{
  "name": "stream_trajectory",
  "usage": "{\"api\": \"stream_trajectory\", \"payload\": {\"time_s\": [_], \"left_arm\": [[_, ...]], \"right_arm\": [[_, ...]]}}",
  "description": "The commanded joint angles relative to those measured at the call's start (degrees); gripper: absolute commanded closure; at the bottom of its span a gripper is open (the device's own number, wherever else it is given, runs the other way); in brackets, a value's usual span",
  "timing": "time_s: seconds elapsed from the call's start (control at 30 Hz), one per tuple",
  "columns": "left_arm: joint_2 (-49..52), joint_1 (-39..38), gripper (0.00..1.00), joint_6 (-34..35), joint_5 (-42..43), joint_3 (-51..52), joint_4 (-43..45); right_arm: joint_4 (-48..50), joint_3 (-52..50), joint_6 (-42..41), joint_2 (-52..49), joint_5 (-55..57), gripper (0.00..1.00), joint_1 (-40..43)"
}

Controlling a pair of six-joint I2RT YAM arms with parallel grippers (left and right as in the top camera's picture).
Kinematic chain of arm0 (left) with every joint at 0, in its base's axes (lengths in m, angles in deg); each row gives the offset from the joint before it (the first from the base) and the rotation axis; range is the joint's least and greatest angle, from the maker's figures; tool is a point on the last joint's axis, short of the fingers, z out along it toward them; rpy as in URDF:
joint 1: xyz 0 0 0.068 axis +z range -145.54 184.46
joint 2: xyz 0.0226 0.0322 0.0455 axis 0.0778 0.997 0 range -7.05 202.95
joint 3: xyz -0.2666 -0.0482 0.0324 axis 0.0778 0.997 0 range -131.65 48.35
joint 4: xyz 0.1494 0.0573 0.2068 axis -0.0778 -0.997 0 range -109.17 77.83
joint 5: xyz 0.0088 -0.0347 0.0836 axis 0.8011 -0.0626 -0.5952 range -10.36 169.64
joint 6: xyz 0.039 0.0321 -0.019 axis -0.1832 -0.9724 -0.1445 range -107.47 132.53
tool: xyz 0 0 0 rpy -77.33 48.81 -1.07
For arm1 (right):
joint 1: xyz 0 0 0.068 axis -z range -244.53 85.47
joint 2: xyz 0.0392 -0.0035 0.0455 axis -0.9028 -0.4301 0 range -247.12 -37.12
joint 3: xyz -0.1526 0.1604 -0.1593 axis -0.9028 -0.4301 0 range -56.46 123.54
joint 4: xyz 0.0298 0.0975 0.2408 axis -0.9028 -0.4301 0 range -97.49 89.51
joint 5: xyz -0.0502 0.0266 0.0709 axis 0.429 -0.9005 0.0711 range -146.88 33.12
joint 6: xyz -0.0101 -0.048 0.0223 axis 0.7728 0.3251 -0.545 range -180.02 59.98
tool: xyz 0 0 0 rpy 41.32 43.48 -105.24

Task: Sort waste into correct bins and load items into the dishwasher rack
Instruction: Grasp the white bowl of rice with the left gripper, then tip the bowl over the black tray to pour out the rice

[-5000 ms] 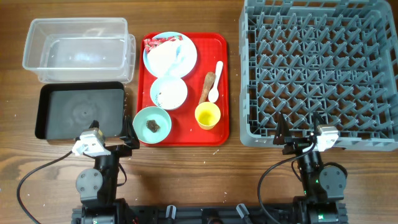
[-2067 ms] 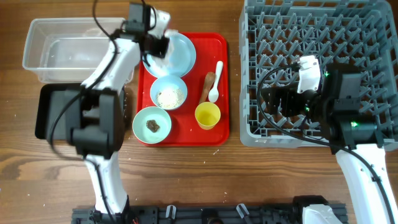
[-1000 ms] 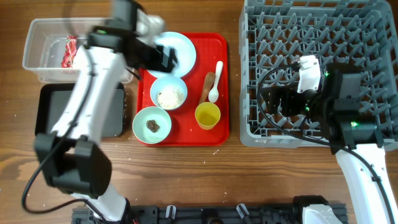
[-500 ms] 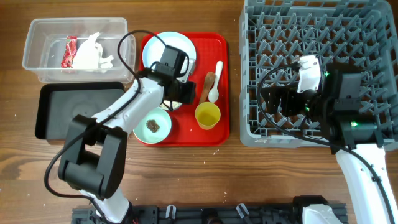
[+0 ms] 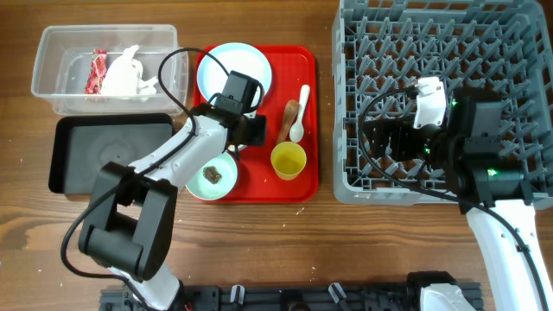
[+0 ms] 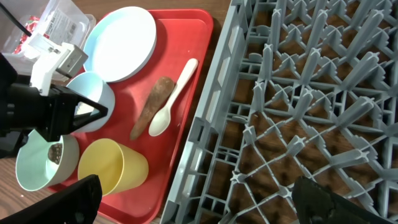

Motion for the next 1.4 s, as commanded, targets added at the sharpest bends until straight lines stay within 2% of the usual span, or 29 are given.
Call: {"api": "stream_trajectory", "payload": {"time_s": [0.0, 0.1, 0.3, 0.37, 0.47, 0.63, 0.67, 0.7, 0.97, 1.1, 1.37], "left_arm": [[-3.8, -0.2, 0.96, 3.9, 1.6, -3.1, -1.3], [-8.6, -0.2, 0.96, 6.8, 1.3, -3.6, -2.4], [-12.6, -0.2, 0.96, 17.7, -16.5, -3.6, -5.1], [-13.1, 0.0, 0.96, 21.6, -27.9, -3.6, -8.5], [-13.1, 1.5, 0.96, 20.9, -30.0, -3.6, -11.4], [-13.1, 12.9, 0.96, 8.9, -10.5, -3.6, -15.1], [-13.1, 16.5, 0.96, 6.4, -4.6, -3.6, -15.3], [-13.1, 22.2, 0.96, 3.7, 4.8, -3.6, -15.6], [-12.5, 49.8, 0.96, -6.2, 41.5, -3.3, -17.2], [-9.6, 59.1, 0.96, -6.3, 57.8, -3.3, -15.4], [3.2, 67.1, 0.96, -6.3, 77.7, -3.3, -13.0]], "right_arm": [[0.1, 0.9, -0.5, -0.3, -1.1, 0.0, -0.4], [0.1, 0.9, -0.5, -0.3, -1.1, 0.0, -0.4], [0.1, 0.9, -0.5, -0.3, -1.1, 0.0, -0.4], [0.1, 0.9, -0.5, -0.3, -1.1, 0.0, -0.4], [0.1, 0.9, -0.4, -0.3, -1.1, 0.0, -0.4], [0.1, 0.9, -0.4, -0.3, -1.1, 0.0, -0.4], [0.0, 0.9, -0.5, -0.3, -1.1, 0.0, -0.4], [-0.3, 0.9, -0.5, -0.3, -1.1, 0.0, -0.4], [-1.4, 0.9, -0.8, -0.4, -1.1, 0.0, -0.4], [-3.3, 0.9, -0.9, -0.4, -1.2, 0.0, -0.4], [-4.6, 0.9, -0.9, -0.4, -1.2, 0.0, -0.4]]}}
